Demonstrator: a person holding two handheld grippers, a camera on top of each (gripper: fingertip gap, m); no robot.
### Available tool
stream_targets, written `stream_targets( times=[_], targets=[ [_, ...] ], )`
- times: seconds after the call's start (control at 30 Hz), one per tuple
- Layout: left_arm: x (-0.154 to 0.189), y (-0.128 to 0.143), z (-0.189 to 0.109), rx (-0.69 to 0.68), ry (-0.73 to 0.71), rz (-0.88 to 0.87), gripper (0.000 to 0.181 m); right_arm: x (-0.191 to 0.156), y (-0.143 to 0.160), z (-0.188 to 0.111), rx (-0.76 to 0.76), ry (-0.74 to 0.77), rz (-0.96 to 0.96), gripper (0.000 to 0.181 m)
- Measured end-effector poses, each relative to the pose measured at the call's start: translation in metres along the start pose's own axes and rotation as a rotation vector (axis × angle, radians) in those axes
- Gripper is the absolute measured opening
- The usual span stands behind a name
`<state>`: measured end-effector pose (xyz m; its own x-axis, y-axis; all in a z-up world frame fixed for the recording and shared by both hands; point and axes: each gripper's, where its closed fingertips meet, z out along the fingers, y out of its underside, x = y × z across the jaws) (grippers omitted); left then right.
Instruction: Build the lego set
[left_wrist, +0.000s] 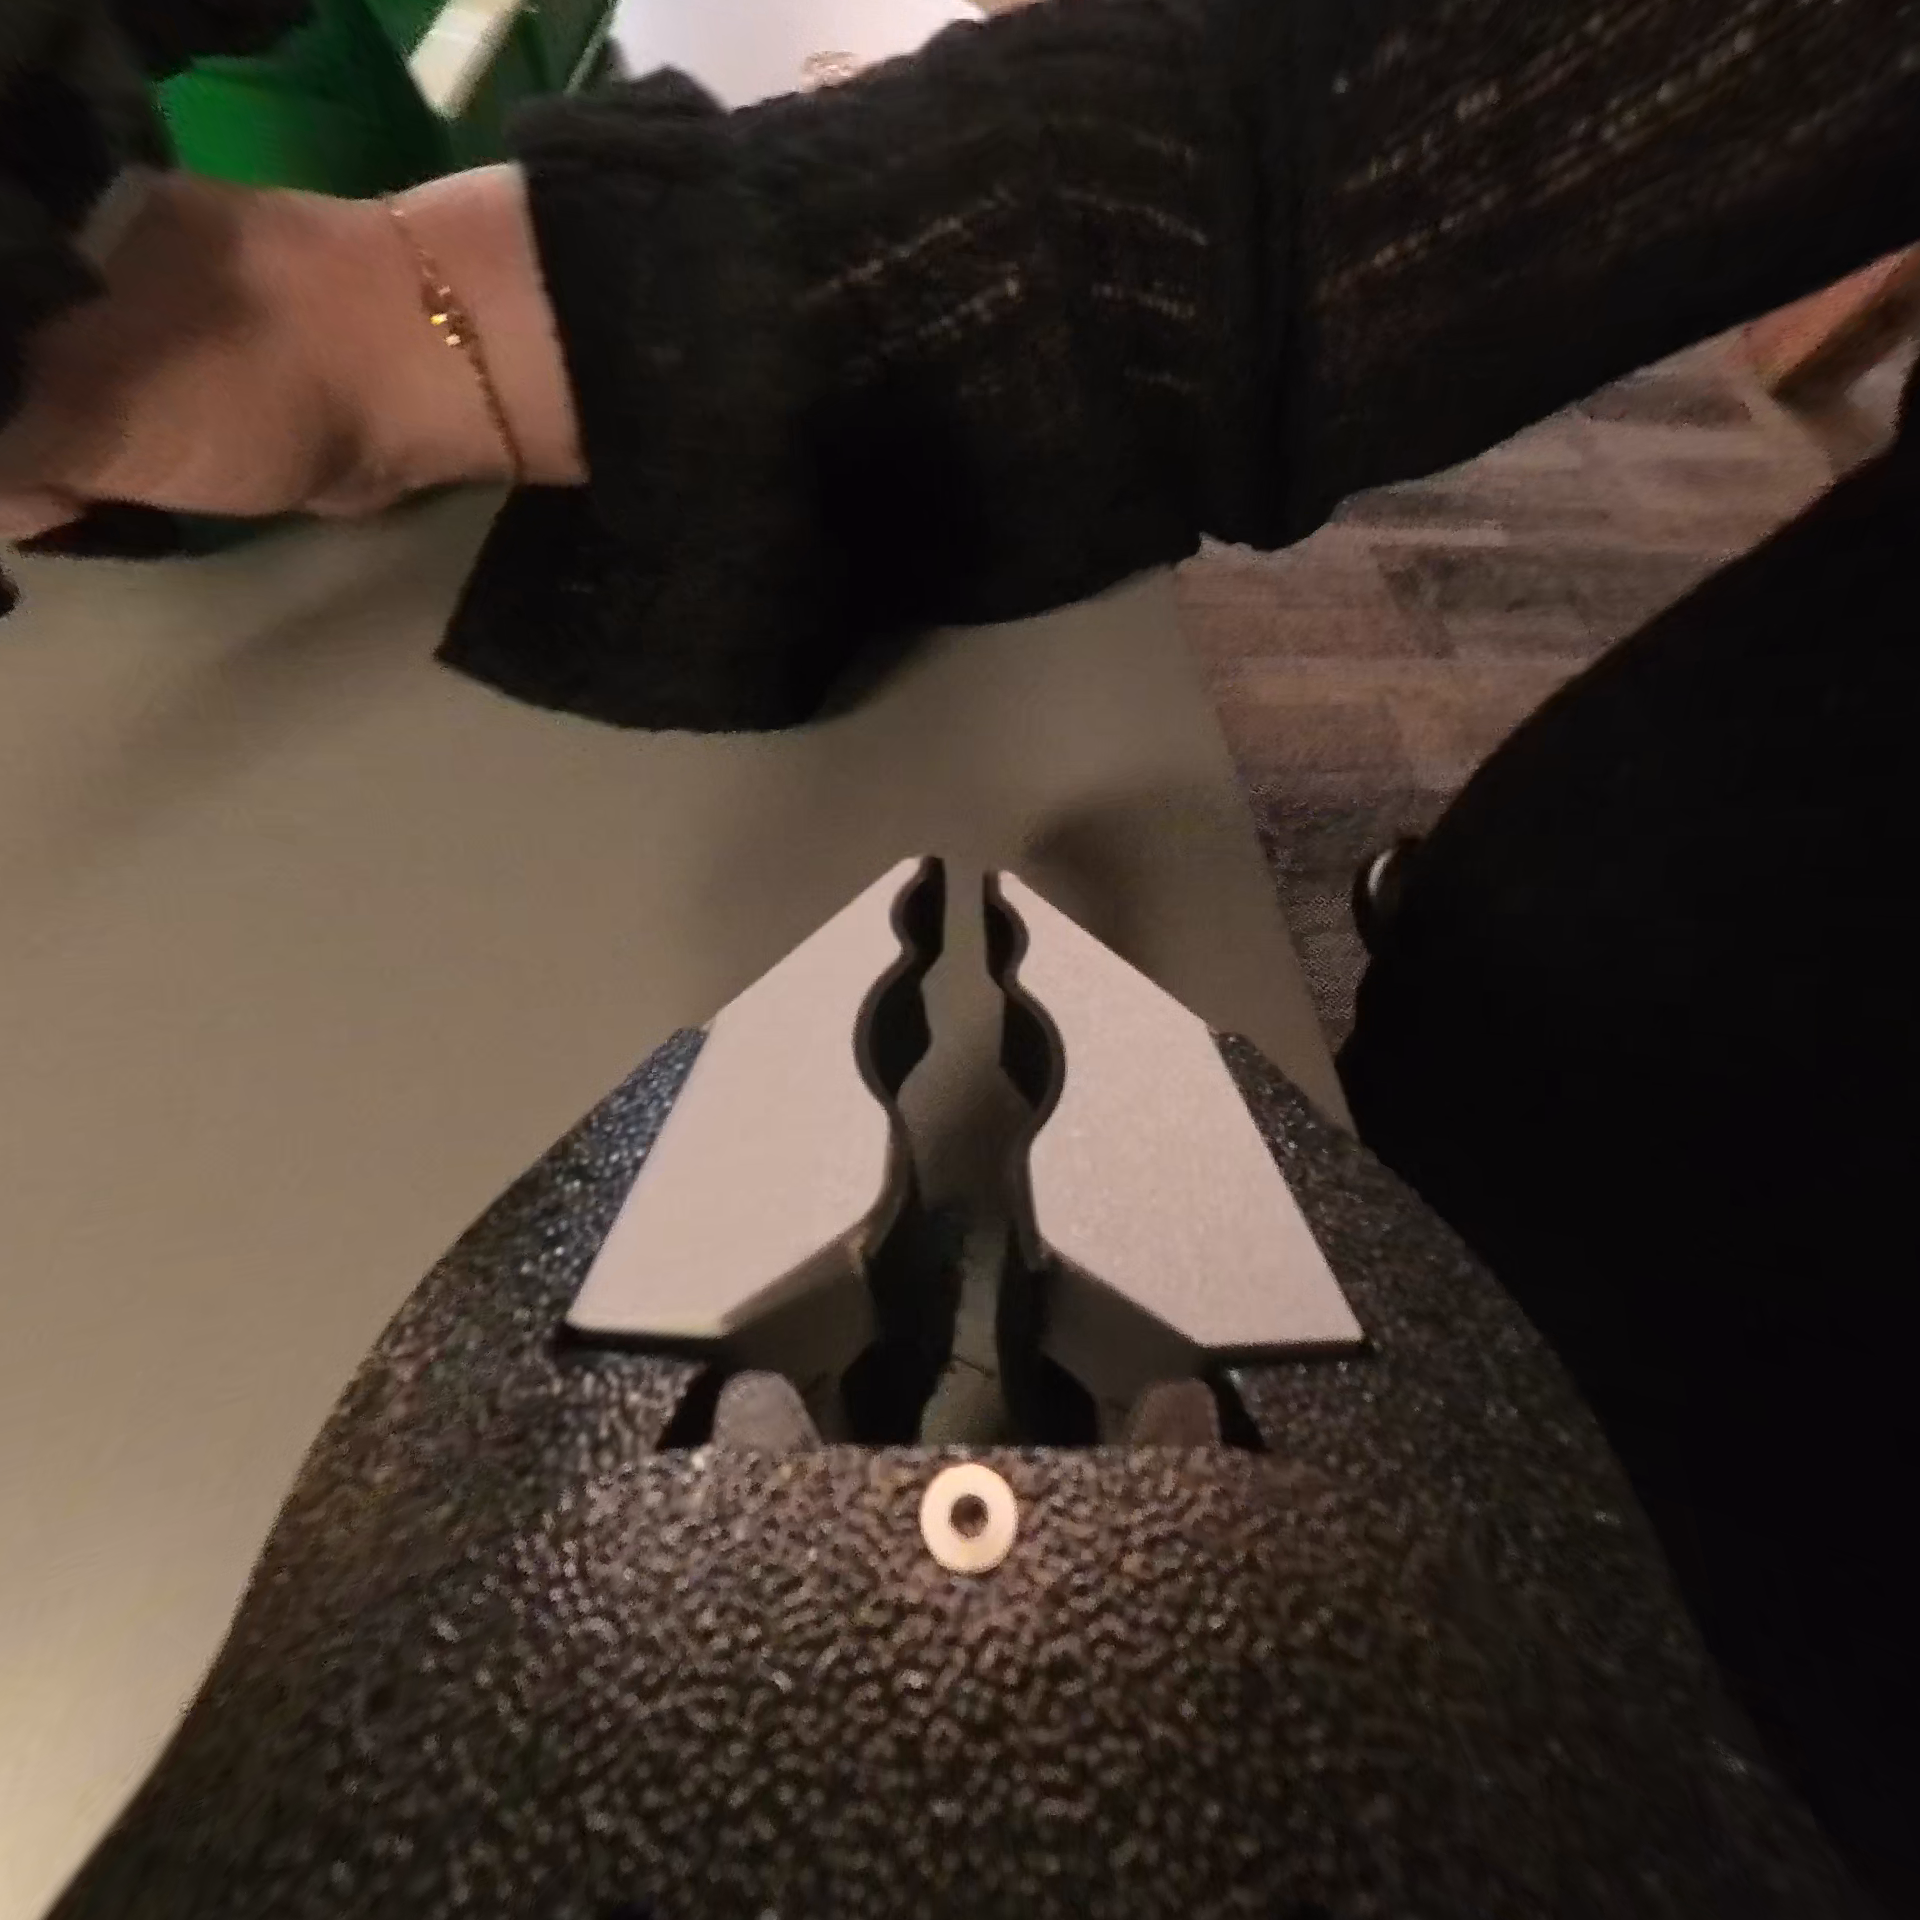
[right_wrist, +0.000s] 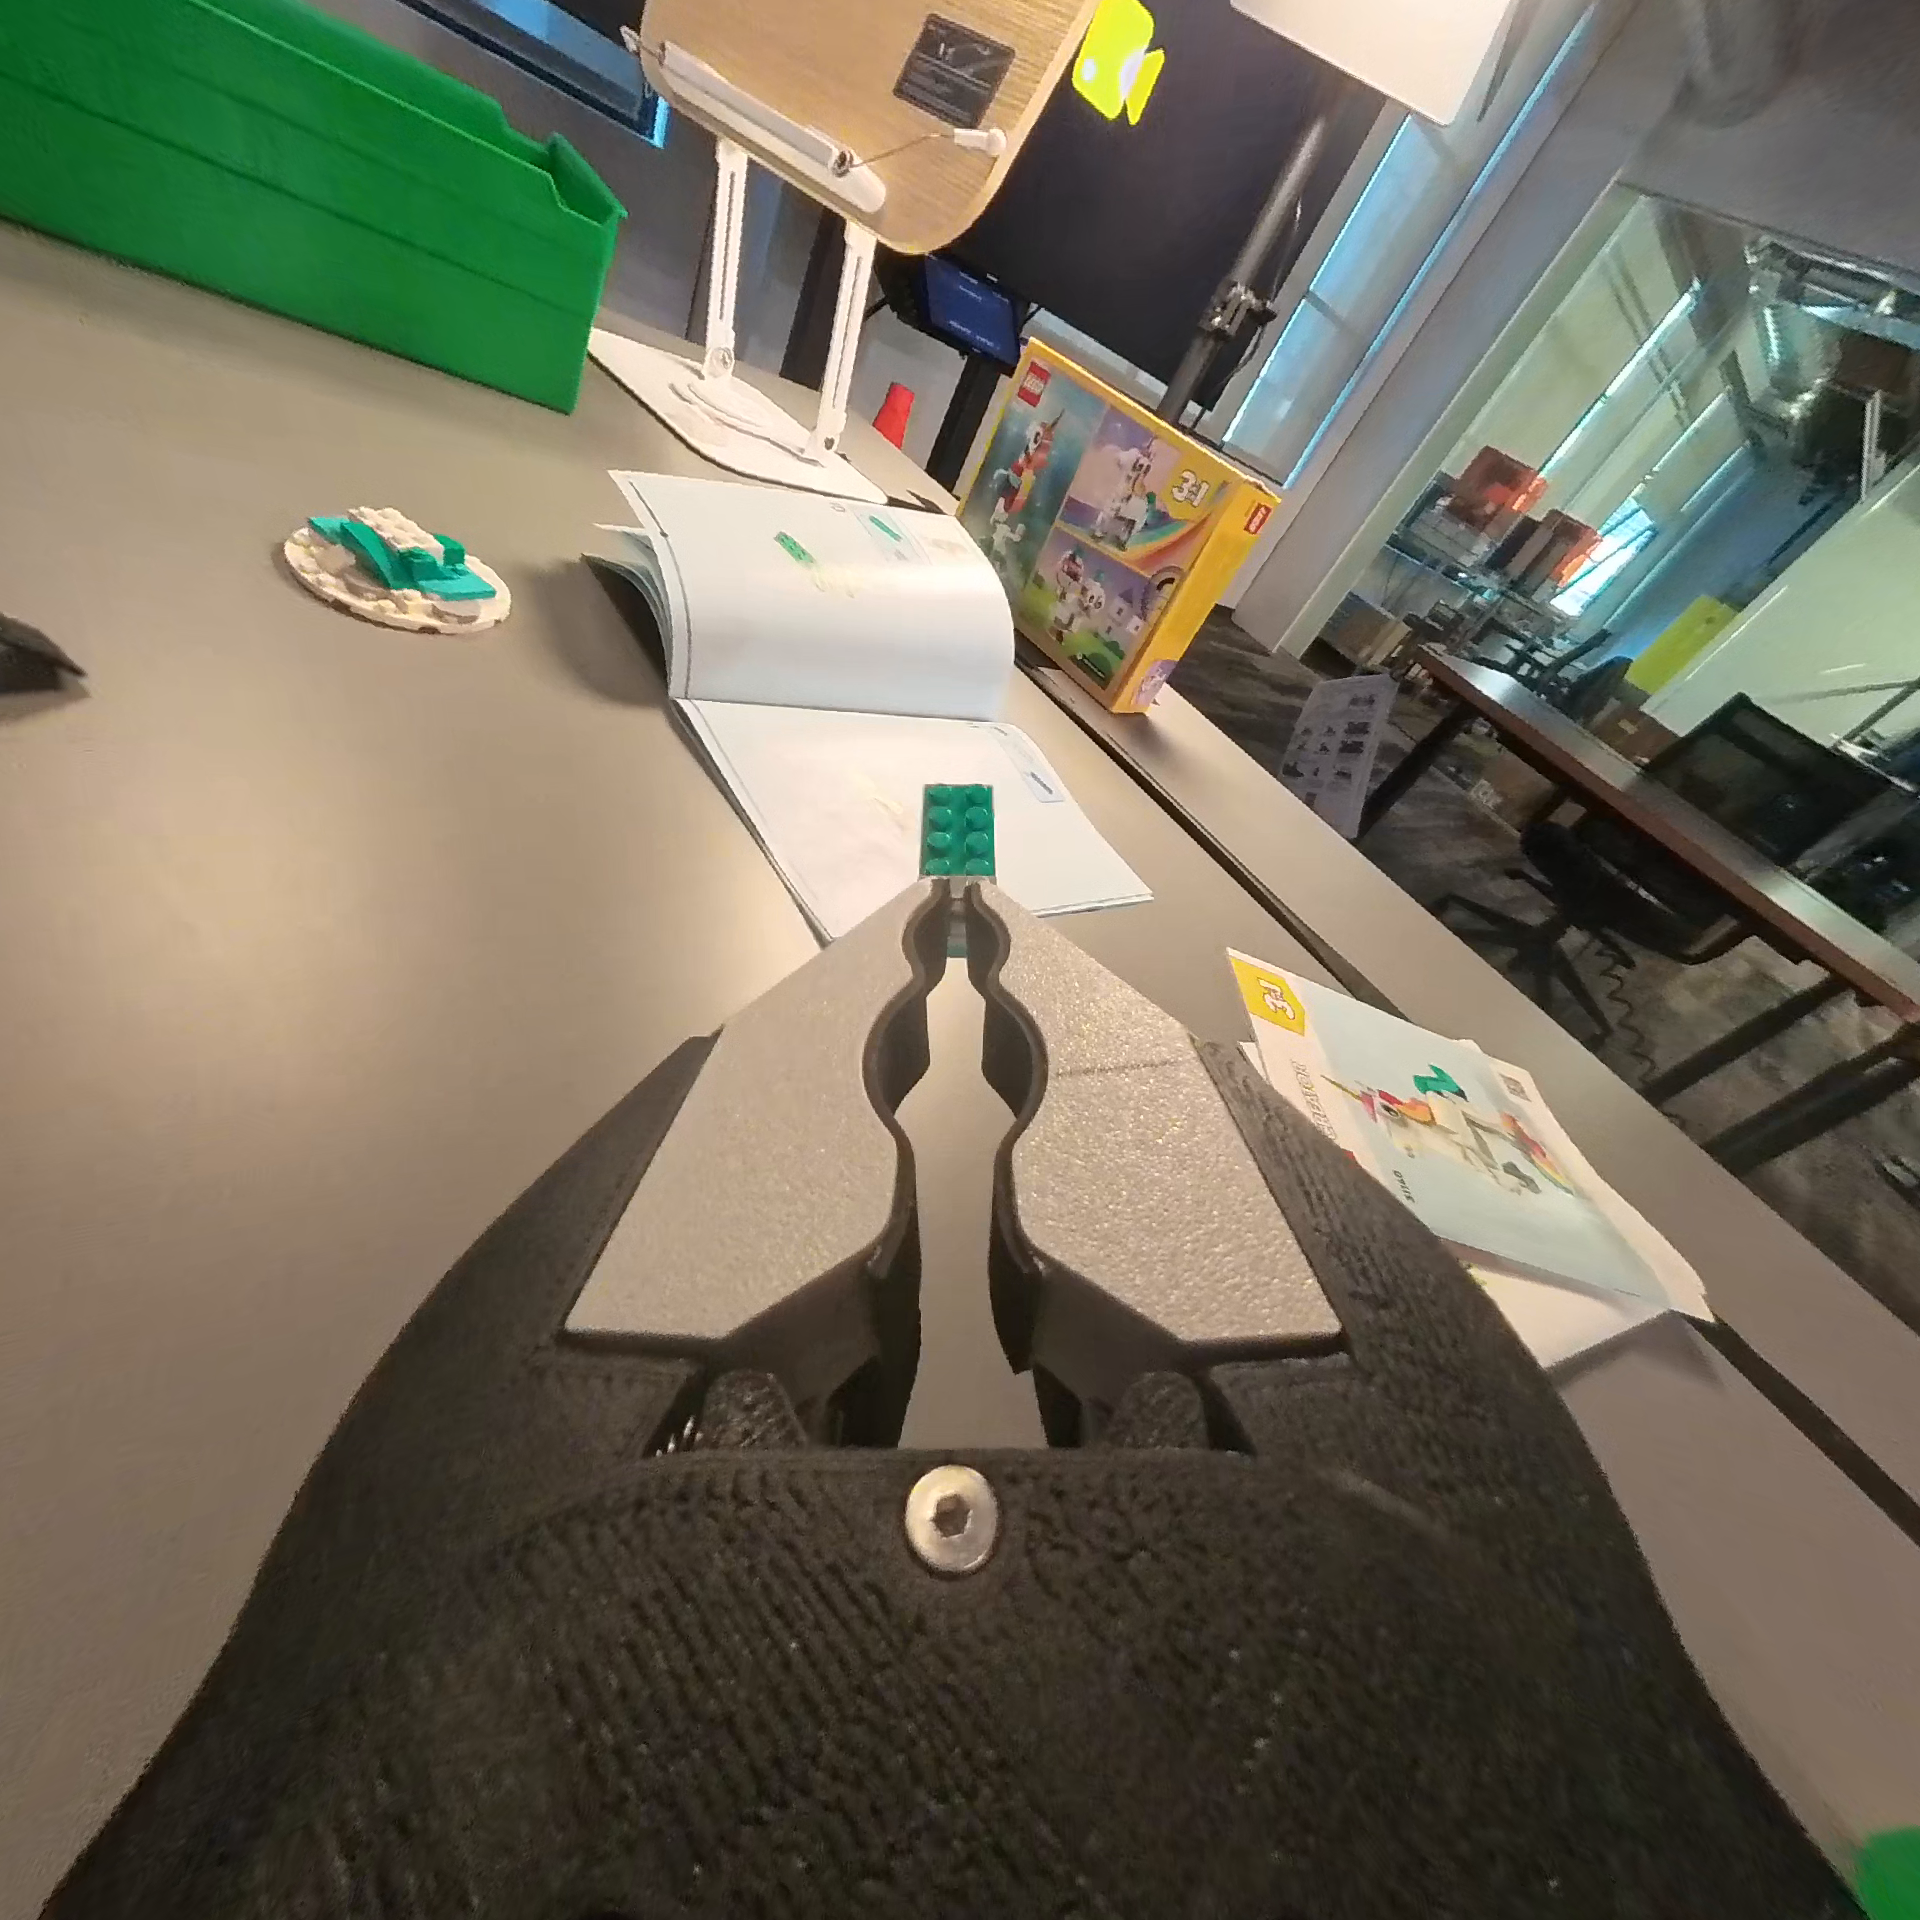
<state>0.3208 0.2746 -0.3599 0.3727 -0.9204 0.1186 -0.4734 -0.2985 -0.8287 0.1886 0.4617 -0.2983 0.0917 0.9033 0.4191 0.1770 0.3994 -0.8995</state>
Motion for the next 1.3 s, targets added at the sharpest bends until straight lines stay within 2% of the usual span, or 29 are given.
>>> stream_targets(
  times=[0.03, 0.27, 0.6, 0.77, 0.93, 1.1, 1.13, 1.2, 1.3],
  targets=[
    [-0.004, 0.001, -0.004, 0.003, -0.015, -0.016, 0.009, 0.001, 0.000, 0.000, 0.002, 0.007, -0.001, 0.001],
    [-0.007, -0.004, -0.012, 0.040, -0.035, -0.024, 0.012, 0.006, 0.000, 0.002, 0.007, 0.051, -0.028, 0.001],
    [-0.023, -0.006, -0.029, 0.081, -0.149, 0.005, 0.019, 0.002, 0.014, 0.002, -0.100, 0.051, -0.134, 0.001],
    [-0.053, -0.001, -0.070, 0.134, -0.349, 0.027, 0.022, -0.044, 0.024, -0.009, -0.273, -0.253, 0.041, 0.001],
    [-0.071, 0.008, -0.111, 0.191, -0.490, 0.004, 0.024, -0.062, 0.046, -0.015, -0.412, -0.364, 0.106, 0.002],
    [-0.066, 0.007, -0.128, 0.242, -0.526, -0.006, 0.031, -0.062, 0.054, -0.017, -0.468, -0.330, 0.108, 0.048],
    [-0.063, 0.004, -0.130, 0.258, -0.523, -0.003, 0.032, -0.059, 0.052, -0.018, -0.472, -0.300, 0.102, 0.057],
    [-0.054, -0.003, -0.134, 0.295, -0.516, 0.005, 0.037, -0.051, 0.033, -0.021, -0.422, -0.200, 0.105, 0.064],
    [-0.043, -0.017, -0.141, 0.379, -0.540, 0.041, 0.053, -0.040, -0.034, -0.030, -0.207, 0.002, 0.097, 0.064]
  ],
)
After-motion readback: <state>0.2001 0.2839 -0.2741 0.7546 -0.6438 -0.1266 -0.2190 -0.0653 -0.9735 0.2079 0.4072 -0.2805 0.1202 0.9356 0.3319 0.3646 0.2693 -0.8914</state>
